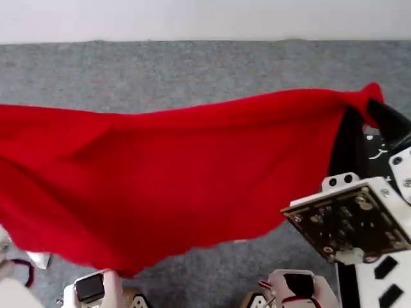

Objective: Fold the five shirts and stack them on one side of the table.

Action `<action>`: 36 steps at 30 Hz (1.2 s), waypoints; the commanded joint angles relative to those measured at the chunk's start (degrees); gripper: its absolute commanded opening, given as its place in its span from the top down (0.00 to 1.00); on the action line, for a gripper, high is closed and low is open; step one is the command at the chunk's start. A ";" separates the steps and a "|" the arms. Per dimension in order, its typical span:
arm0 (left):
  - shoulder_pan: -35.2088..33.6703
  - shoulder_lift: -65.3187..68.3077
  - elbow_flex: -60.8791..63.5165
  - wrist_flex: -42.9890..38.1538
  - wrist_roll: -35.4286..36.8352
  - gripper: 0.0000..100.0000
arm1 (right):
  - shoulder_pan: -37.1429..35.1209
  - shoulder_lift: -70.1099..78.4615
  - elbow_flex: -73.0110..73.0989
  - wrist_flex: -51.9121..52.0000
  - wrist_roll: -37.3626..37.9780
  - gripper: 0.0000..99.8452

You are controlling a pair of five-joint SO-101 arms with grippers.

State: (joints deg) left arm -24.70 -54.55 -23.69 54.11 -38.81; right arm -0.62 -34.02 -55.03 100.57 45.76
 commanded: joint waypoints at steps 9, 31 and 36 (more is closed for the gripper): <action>-0.35 0.70 3.12 20.22 -6.15 0.98 | 0.84 0.22 9.67 1.98 0.44 0.99; 9.41 27.34 53.05 -23.38 -14.33 0.98 | -2.77 8.57 71.38 -47.96 2.11 0.99; 9.93 43.34 38.37 -24.00 -14.33 0.98 | -2.68 19.47 67.16 -59.91 5.36 0.99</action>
State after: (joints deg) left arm -15.30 -18.33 24.66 32.04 -52.70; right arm -3.34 -18.99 16.79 47.21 48.92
